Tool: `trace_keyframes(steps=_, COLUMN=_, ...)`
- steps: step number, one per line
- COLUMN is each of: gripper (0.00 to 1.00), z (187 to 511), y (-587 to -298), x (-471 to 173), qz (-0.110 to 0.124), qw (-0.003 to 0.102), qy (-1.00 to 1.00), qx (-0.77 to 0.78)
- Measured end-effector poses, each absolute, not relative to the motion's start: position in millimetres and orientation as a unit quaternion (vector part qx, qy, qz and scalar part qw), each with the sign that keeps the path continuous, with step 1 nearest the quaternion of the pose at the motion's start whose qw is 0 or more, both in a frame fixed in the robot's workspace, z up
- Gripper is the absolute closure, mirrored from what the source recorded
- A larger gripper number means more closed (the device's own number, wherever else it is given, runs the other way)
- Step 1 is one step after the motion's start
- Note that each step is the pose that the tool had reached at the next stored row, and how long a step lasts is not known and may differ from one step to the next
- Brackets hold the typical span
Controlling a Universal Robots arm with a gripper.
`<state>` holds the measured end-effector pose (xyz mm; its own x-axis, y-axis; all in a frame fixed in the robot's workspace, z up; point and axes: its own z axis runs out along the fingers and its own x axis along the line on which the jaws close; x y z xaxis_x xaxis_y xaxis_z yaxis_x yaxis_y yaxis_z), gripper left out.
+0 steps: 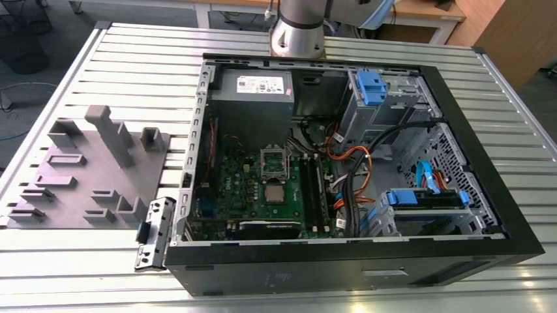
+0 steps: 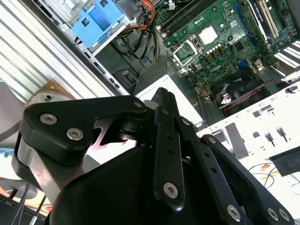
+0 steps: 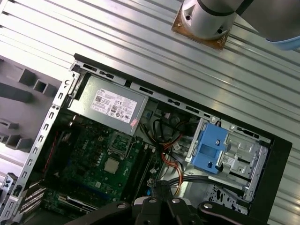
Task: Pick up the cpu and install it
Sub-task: 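Close the cpu cover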
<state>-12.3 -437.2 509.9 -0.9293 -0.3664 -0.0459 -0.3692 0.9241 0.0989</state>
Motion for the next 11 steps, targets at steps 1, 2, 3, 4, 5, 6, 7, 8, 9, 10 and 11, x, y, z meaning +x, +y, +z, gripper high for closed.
trace_keyframes(steps=1, gripper=0.89, z=508.1, y=-437.2, x=-12.4, qz=0.053, qw=0.013, qy=0.981, qx=-0.187)
trace_keyframes(steps=2, gripper=0.89, z=506.2, y=-437.2, x=-12.4, qz=0.053, qw=0.013, qy=0.981, qx=-0.187)
trace_keyframes(steps=3, gripper=0.89, z=504.6, y=-437.2, x=-12.5, qz=0.053, qw=0.013, qy=0.981, qx=-0.188)
trace_keyframes(steps=4, gripper=0.89, z=503.2, y=-437.2, x=-12.6, qz=0.053, qw=0.013, qy=0.981, qx=-0.187)
trace_keyframes(steps=5, gripper=0.89, z=499.9, y=-437.2, x=-12.6, qz=0.053, qw=0.013, qy=0.981, qx=-0.187)
trace_keyframes(steps=6, gripper=0.89, z=498.2, y=-437.2, x=-12.7, qz=0.052, qw=0.013, qy=0.981, qx=-0.188)
trace_keyframes(steps=7, gripper=0.89, z=496.3, y=-437.2, x=-12.7, qz=0.052, qw=0.013, qy=0.981, qx=-0.188)
trace_keyframes(steps=8, gripper=0.89, z=494.5, y=-437.2, x=-12.7, qz=0.052, qw=0.013, qy=0.981, qx=-0.187)
trace_keyframes(steps=9, gripper=0.89, z=492.7, y=-437.2, x=-12.8, qz=0.052, qw=0.013, qy=0.981, qx=-0.187)
trace_keyframes(steps=10, gripper=0.89, z=491.0, y=-437.2, x=-12.8, qz=0.052, qw=0.013, qy=0.981, qx=-0.187)
trace_keyframes(steps=11, gripper=0.89, z=489.2, y=-437.2, x=-12.9, qz=0.052, qw=0.013, qy=0.981, qx=-0.187)
